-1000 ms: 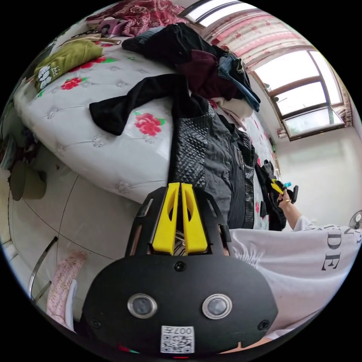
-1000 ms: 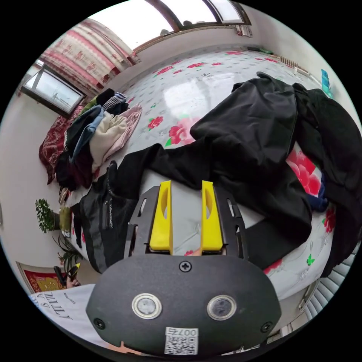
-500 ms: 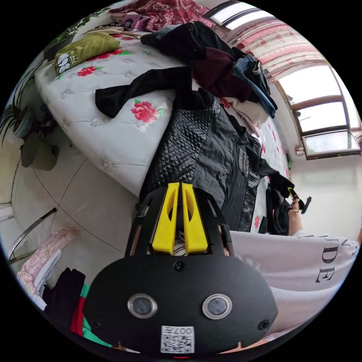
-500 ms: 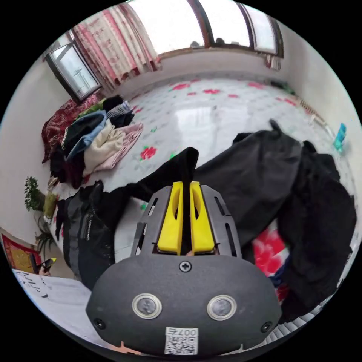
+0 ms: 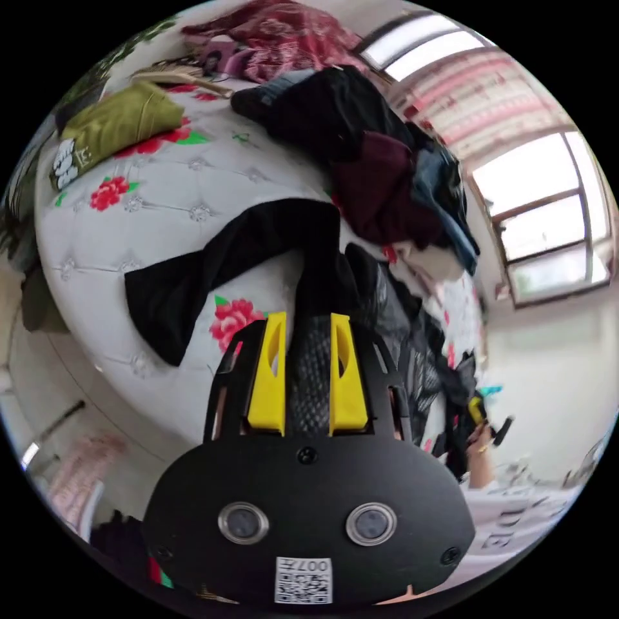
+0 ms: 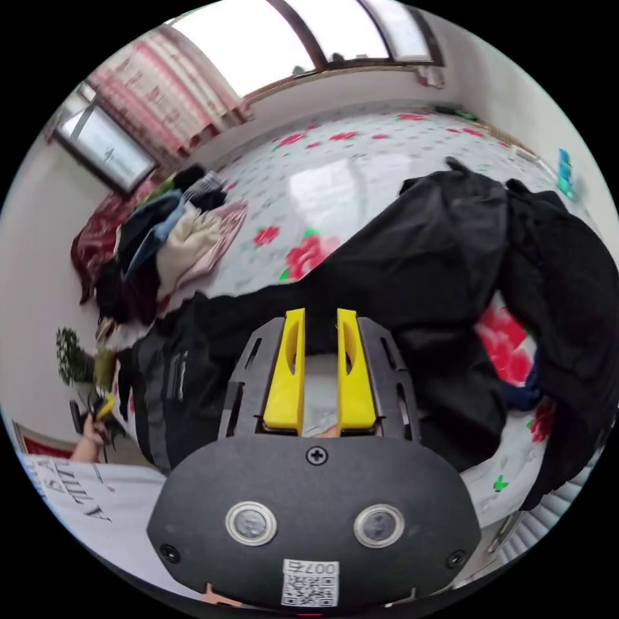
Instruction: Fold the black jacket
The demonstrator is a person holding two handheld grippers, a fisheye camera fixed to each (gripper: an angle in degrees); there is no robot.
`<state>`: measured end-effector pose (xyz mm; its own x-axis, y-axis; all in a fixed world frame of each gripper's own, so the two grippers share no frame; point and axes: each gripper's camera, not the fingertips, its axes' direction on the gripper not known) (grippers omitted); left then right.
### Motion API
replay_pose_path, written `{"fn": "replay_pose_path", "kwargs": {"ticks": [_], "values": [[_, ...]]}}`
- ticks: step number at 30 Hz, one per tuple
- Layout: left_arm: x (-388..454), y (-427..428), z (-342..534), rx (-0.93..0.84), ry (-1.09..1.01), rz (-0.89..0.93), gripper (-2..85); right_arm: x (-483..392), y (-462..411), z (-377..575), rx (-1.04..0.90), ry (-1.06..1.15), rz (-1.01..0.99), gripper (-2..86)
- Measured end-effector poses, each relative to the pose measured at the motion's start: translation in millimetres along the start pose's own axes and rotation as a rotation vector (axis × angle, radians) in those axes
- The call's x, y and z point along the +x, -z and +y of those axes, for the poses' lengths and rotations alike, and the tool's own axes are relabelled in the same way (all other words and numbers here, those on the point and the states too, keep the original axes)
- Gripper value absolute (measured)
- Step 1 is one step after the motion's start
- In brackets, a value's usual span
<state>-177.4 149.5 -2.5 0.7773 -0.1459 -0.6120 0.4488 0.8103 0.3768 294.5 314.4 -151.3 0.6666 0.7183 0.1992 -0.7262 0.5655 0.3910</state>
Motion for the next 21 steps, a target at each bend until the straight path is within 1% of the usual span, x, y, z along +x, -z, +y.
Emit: {"fn": "replay_pose_path", "kwargs": {"ticks": [1,2,3,5,6,7,8,9,10,11,12,13,14,15,16,17,18,19,21], "values": [[-19,-6,-21,0.029,0.102,0.059,11.3,-22,-12,10,-0.029,0.031,-0.01,6.0],[-30,-10,-39,0.073,0.144,0.076,11.9,-65,-34,30,-0.083,0.084,-0.037,6.1],[-32,-12,-48,0.09,0.138,0.062,12.2,-106,-54,48,-0.119,0.124,-0.062,6.4],[-25,-30,-83,0.072,0.033,-0.118,13.0,-163,-83,68,-0.178,0.179,-0.094,6.8],[-20,-38,-90,0.053,-0.008,-0.164,13.2,-197,-100,78,-0.206,0.197,-0.109,7.0],[-12,-59,-103,-0.004,-0.088,-0.254,13.8,-212,-108,81,-0.218,0.206,-0.12,7.1],[-8,-72,-108,-0.043,-0.124,-0.298,13.9,-244,-124,86,-0.247,0.241,-0.139,7.3],[0,-102,-115,-0.138,-0.195,-0.388,14.1,-274,-139,88,-0.272,0.284,-0.129,7.6],[5,-135,-118,-0.248,-0.266,-0.468,13.2,-288,-147,88,-0.28,0.303,-0.12,7.7],[20,-144,-115,-0.243,-0.381,-0.507,8.9,-314,-164,89,-0.302,0.351,-0.099,7.9],[27,-144,-114,-0.231,-0.415,-0.523,5.1,-336,-184,89,-0.343,0.396,-0.056,8.2],[38,-143,-114,-0.231,-0.449,-0.621,0.9,-345,-195,89,-0.369,0.411,-0.027,8.3],[43,-138,-114,-0.227,-0.471,-0.66,0.6,-359,-217,90,-0.425,0.43,0.028,8.7],[51,-114,-111,-0.144,-0.512,-0.704,0.2,-370,-226,91,-0.406,0.462,0.069,8.9],[52,-81,-107,-0.044,-0.51,-0.748,0.1,-375,-227,92,-0.396,0.482,0.076,9.0],[41,-50,-105,0.02,-0.467,-0.791,0.5,-381,-233,91,-0.408,0.473,0.085,9.1],[32,-38,-105,0.029,-0.442,-0.787,0.8,-386,-237,91,-0.411,0.453,0.082,9.2],[8,-23,-108,0.006,-0.39,-0.726,2.3,-388,-238,91,-0.402,0.444,0.075,9.2],[-30,-16,-110,-0.049,-0.297,-0.682,4.9,-395,-243,94,-0.369,0.37,0.06,9.2]]}}
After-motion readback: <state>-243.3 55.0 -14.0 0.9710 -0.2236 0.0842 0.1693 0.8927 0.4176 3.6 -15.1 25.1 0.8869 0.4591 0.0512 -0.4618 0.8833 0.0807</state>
